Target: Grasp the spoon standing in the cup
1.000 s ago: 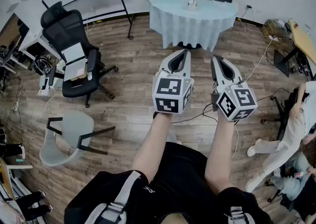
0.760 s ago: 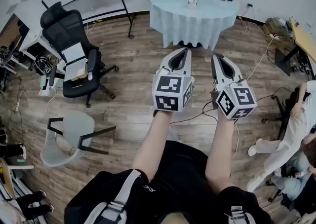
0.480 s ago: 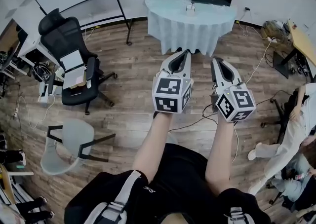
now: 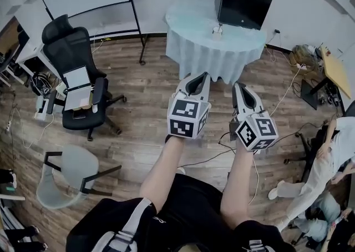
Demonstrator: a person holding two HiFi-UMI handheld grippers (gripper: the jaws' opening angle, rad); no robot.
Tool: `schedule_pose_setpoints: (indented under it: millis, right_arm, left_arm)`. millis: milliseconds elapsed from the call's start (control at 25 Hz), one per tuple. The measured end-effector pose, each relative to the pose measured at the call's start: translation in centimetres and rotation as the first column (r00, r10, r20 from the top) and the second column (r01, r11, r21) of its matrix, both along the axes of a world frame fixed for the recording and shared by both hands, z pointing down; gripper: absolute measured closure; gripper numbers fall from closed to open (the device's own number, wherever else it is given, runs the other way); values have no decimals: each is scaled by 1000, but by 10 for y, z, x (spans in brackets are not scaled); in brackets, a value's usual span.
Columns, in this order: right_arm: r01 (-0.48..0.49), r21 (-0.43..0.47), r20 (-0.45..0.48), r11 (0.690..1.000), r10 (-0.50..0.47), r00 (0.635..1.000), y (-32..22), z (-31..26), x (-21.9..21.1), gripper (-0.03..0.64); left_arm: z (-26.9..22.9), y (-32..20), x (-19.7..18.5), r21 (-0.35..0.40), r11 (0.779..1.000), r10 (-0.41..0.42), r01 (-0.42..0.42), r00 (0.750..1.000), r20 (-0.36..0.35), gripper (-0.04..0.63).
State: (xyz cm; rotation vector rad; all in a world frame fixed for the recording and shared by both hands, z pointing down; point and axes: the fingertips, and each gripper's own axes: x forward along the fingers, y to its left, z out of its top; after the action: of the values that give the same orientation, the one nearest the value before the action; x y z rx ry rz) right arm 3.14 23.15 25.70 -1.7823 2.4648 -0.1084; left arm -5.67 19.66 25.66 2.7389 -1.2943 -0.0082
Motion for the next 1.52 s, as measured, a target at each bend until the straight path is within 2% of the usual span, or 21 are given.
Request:
schedule_pose_setpoints:
  millis: [120,280,400,520,680,840,1080,1160,1280,1520]
  right_arm:
    - [-5,13,-11,1000,5,1000,-14,-3,-9,612]
    - [10,-17,-50,1000,-11,999,-29,12,-28,612]
    - [5,-15,-87,1000,-6,996,-39,6,-32,612]
    - [6,-12,-127,1000,-7,992,-55,3,-35,612]
    - [-10,-40,-110,999,6,994,-78,16,-26,612]
    - [-18,-36,-107,999,14,994,-103,18,-15,612]
    - [-13,-109,-87,994,3,996,-140,51,7,612]
    - [-10,-114,-55,993,4,999,-157,52,20,612]
    - [-18,-121,-58,992,11,998,-183,57,41,612]
    - [-32,-173,-4,984,31,999,-229,79,86,612]
  left_arm:
    - [3,-15,-14,-3,1000,-7,7,1000,-16,591]
    - [23,-30,-24,-57,998,5,-8,999,-41,589]
    - [18,-36,-22,-43,998,35,-37,998,-45,590]
    - [16,-52,-28,-42,999,24,-27,998,-66,591]
    - [38,-73,-30,-92,996,4,-10,998,-60,590]
    - [42,-98,-25,-102,995,-15,7,997,-75,589]
    - [75,-139,-4,-169,985,-42,31,997,-66,591]
    - [80,-152,12,-163,986,-38,28,998,-60,590]
    - [83,-171,38,-148,989,-24,15,998,-63,591]
    - [100,-214,76,-187,982,-29,22,999,-30,591]
